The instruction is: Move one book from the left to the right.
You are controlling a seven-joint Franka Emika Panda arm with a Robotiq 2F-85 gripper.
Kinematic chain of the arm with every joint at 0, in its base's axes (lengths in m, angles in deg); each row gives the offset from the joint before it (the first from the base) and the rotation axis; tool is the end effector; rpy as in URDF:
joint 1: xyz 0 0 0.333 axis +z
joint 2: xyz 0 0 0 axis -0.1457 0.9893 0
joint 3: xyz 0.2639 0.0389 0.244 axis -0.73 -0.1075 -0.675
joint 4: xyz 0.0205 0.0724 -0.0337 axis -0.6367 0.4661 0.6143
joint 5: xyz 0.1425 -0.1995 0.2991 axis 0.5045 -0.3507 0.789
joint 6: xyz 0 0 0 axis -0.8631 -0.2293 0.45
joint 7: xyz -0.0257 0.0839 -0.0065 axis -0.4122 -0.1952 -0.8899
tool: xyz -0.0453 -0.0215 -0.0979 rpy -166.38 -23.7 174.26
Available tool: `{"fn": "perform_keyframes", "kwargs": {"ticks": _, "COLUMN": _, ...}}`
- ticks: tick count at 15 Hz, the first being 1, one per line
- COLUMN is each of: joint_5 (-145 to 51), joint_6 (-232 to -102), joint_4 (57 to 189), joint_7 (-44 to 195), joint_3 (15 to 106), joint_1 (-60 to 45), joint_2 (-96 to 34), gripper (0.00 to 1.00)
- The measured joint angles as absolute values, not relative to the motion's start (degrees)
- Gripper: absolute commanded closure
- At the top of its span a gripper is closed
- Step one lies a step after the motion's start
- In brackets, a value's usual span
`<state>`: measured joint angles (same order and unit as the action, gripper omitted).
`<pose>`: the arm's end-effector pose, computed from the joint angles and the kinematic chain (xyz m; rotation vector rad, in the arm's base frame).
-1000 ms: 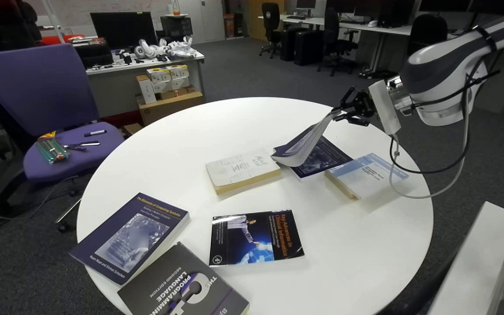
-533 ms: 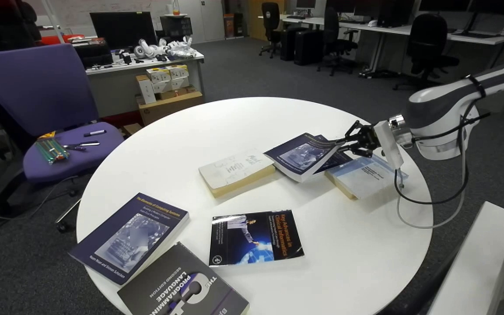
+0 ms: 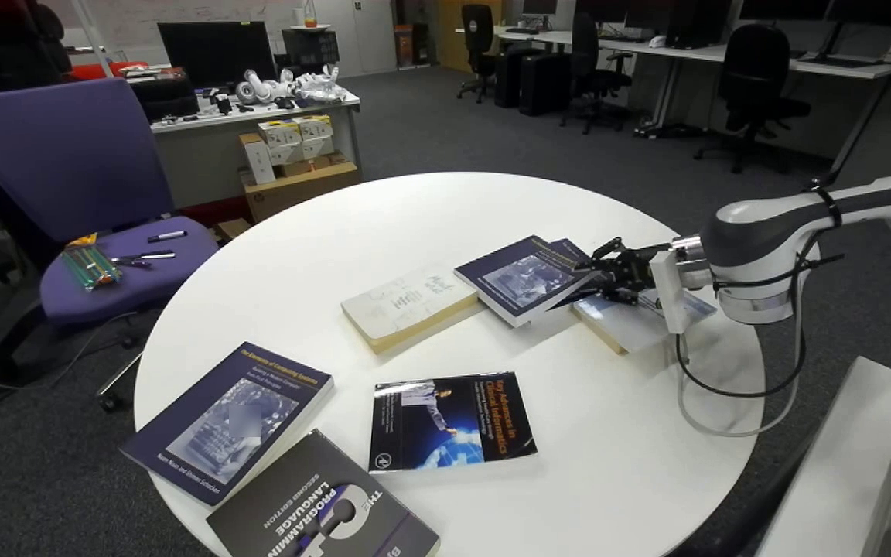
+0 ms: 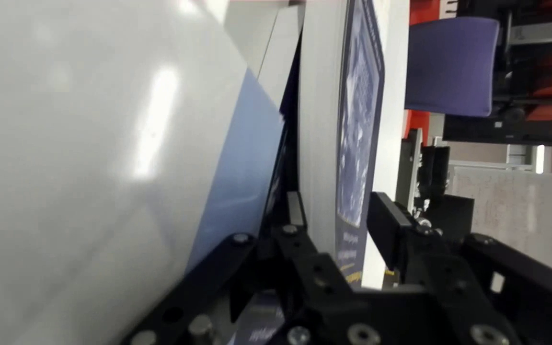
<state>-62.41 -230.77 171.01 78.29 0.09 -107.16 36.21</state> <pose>0.4244 -0.2273 0.0906 -1.7319 1.1694 -0.6672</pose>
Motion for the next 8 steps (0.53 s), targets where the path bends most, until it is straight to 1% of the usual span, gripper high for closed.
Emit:
{"fn": "perform_keyframes", "kwargs": {"ticks": 3, "joint_5": -71.37, "joint_6": -230.48, "joint_4": 173.73, "joint_7": 80.34, "joint_3": 1.34, "joint_1": -104.46, "joint_2": 37.94, "gripper": 0.01}}
{"fn": "perform_keyframes", "kwargs": {"ticks": 8, "joint_5": -76.91, "joint_6": -230.49, "joint_4": 176.33, "joint_7": 80.06, "joint_3": 1.66, "joint_1": -94.47, "joint_2": 37.91, "gripper": 0.0}}
